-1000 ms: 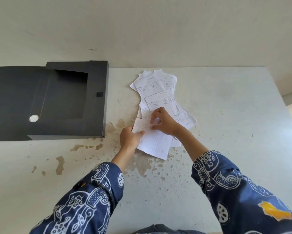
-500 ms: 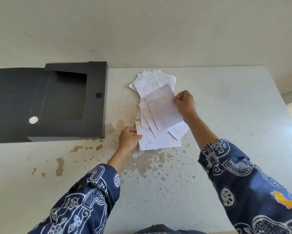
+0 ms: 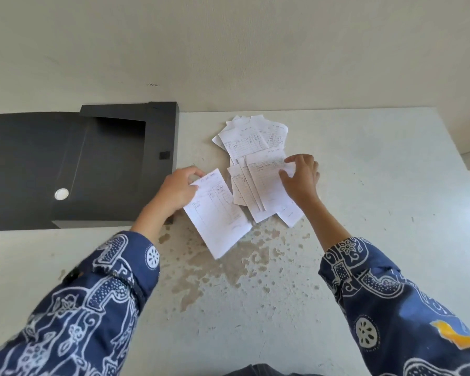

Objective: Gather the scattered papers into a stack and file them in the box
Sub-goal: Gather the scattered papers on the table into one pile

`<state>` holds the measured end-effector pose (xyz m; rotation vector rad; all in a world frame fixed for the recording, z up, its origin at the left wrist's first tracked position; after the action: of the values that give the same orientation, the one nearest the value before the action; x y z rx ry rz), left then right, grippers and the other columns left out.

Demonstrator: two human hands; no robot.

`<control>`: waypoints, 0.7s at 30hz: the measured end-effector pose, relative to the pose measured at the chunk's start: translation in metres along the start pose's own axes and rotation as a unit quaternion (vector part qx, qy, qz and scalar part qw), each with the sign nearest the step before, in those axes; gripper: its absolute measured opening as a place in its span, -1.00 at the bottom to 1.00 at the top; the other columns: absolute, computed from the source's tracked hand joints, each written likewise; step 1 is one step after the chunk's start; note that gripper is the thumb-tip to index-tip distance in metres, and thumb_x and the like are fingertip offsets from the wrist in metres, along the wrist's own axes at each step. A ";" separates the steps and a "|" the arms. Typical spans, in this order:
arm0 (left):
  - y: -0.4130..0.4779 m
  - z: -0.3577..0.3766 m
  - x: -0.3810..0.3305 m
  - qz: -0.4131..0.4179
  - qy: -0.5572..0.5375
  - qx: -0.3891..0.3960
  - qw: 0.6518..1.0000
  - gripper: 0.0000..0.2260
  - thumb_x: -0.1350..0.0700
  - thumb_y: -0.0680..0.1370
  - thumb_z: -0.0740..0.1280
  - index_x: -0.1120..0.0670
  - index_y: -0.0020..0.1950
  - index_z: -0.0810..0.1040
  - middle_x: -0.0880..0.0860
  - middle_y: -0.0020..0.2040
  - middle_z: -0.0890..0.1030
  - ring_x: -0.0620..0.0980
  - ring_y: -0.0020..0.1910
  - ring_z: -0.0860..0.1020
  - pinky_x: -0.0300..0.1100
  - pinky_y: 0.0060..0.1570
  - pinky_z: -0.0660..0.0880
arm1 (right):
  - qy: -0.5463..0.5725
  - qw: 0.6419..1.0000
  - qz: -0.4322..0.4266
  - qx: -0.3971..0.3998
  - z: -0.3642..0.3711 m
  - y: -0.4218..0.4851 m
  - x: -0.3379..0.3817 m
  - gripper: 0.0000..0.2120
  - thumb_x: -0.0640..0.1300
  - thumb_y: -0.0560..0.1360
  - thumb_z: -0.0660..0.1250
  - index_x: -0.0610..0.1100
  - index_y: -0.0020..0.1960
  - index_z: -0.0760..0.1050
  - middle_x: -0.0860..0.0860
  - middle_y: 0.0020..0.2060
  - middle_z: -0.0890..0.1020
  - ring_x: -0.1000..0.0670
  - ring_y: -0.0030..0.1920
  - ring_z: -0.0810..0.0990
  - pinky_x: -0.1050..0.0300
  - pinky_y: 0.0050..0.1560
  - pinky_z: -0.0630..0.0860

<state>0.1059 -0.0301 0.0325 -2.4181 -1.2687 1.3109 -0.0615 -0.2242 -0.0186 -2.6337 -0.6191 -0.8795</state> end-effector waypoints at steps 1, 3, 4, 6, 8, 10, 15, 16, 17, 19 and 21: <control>0.003 -0.006 -0.006 0.012 0.020 0.005 1.000 -0.71 0.31 0.57 0.19 0.06 0.22 0.52 0.10 -0.06 0.50 0.04 -0.11 0.49 -0.24 -0.34 0.39 | -0.004 1.000 -0.025 -0.004 0.000 -0.003 0.003 -0.75 -0.18 0.49 0.30 -0.17 0.16 0.47 -0.12 0.26 0.43 -0.13 0.30 0.34 0.00 0.29 0.22; 0.011 -0.016 -0.018 0.029 0.035 0.019 0.999 -0.71 0.30 0.57 0.20 0.05 0.22 0.52 0.10 -0.05 0.50 0.03 -0.11 0.48 -0.24 -0.32 0.41 | 0.025 0.997 -0.074 0.007 -0.001 -0.010 0.009 -0.81 -0.17 0.49 0.32 -0.18 0.10 0.50 -0.10 0.18 0.52 -0.09 0.20 0.43 0.01 0.24 0.30; 0.015 -0.020 -0.025 0.039 0.037 0.027 0.998 -0.72 0.30 0.57 0.20 0.05 0.21 0.53 0.10 -0.05 0.51 0.03 -0.12 0.49 -0.22 -0.31 0.42 | 0.057 0.994 -0.092 0.030 -0.001 -0.016 0.014 -0.83 -0.16 0.50 0.33 -0.19 0.06 0.52 -0.09 0.12 0.57 -0.05 0.11 0.48 0.05 0.18 0.38; 0.023 -0.026 -0.038 0.056 0.035 0.038 0.997 -0.73 0.30 0.57 0.21 0.06 0.20 0.54 0.12 -0.04 0.52 0.04 -0.11 0.50 -0.19 -0.30 0.44 | 0.122 0.981 -0.093 0.117 -0.001 -0.027 0.022 -0.80 -0.10 0.51 0.34 -0.19 0.05 0.54 -0.04 0.02 0.62 0.04 -0.04 0.53 0.22 0.01 0.46; 0.031 -0.031 -0.050 0.067 0.026 0.042 0.997 -0.73 0.30 0.57 0.21 0.07 0.20 0.54 0.15 -0.01 0.53 0.10 -0.05 0.52 -0.15 -0.23 0.46 | 0.178 0.961 -0.059 0.205 0.000 -0.038 0.025 -0.72 -0.01 0.49 0.35 -0.18 0.11 0.53 -0.03 0.01 0.62 0.05 -0.02 0.56 0.24 -0.01 0.49; 0.039 -0.032 -0.059 0.071 0.009 0.048 0.996 -0.73 0.30 0.56 0.23 0.06 0.19 0.55 0.20 0.01 0.56 0.11 -0.04 0.53 -0.14 -0.20 0.44 | 0.252 0.935 -0.002 0.250 0.003 -0.046 0.024 -0.67 -0.01 0.47 0.38 -0.20 0.12 0.52 -0.13 0.06 0.62 -0.03 0.00 0.58 0.14 0.01 0.52; 0.054 -0.017 -0.070 0.070 -0.035 0.071 0.994 -0.74 0.25 0.54 0.29 0.02 0.18 0.58 0.18 0.01 0.55 0.04 -0.04 0.50 -0.28 -0.21 0.38 | 0.328 0.910 0.057 0.247 0.007 -0.054 0.014 -0.76 -0.18 0.49 0.35 -0.29 0.10 0.51 -0.19 -0.06 0.60 -0.01 -0.17 0.51 0.12 -0.17 0.41; 0.057 -0.011 -0.071 0.062 -0.051 0.066 0.995 -0.74 0.23 0.54 0.31 0.04 0.20 0.56 0.16 0.02 0.54 0.03 -0.03 0.49 -0.30 -0.20 0.38 | 0.327 0.912 0.062 0.240 0.007 -0.053 0.012 -0.78 -0.22 0.50 0.33 -0.32 0.08 0.52 -0.16 -0.10 0.58 -0.01 -0.18 0.49 0.14 -0.18 0.40; 0.060 -0.005 -0.070 0.049 -0.070 0.056 0.995 -0.72 0.19 0.52 0.34 0.06 0.24 0.53 0.14 0.03 0.53 0.02 -0.01 0.49 -0.29 -0.18 0.40 | 0.324 0.916 0.069 0.227 0.008 -0.052 0.010 -0.80 -0.25 0.51 0.31 -0.35 0.07 0.51 -0.15 -0.11 0.57 -0.02 -0.19 0.49 0.16 -0.20 0.41; 0.065 0.009 -0.067 0.006 -0.102 0.013 0.995 -0.60 0.13 0.49 0.39 0.09 0.31 0.44 0.11 0.10 0.55 0.04 0.06 0.55 -0.18 -0.07 0.48 | 0.311 0.927 0.098 0.183 0.009 -0.047 0.006 -0.83 -0.30 0.51 0.28 -0.40 0.03 0.49 -0.14 -0.14 0.56 -0.06 -0.18 0.51 0.09 -0.19 0.45; 0.068 0.022 -0.063 -0.044 -0.097 -0.057 0.993 -0.57 0.14 0.45 0.40 0.16 0.29 0.42 0.14 0.15 0.58 0.12 0.13 0.56 0.00 -0.01 0.52 | 0.284 0.942 0.120 0.136 0.011 -0.040 0.002 -0.85 -0.31 0.50 0.25 -0.42 -0.02 0.45 -0.13 -0.19 0.53 -0.09 -0.17 0.49 0.03 -0.17 0.44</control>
<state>0.1147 -0.1245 0.0285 -2.3239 -1.5193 1.5177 -0.0743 -0.1850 -0.0202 -2.0124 -0.2386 -1.2911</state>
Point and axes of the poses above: each hand's wrist, its own y-axis towards the middle knuckle, its own z-axis out of the palm, x = y × z, the point moved 1 cm from there along y, towards the middle knuckle
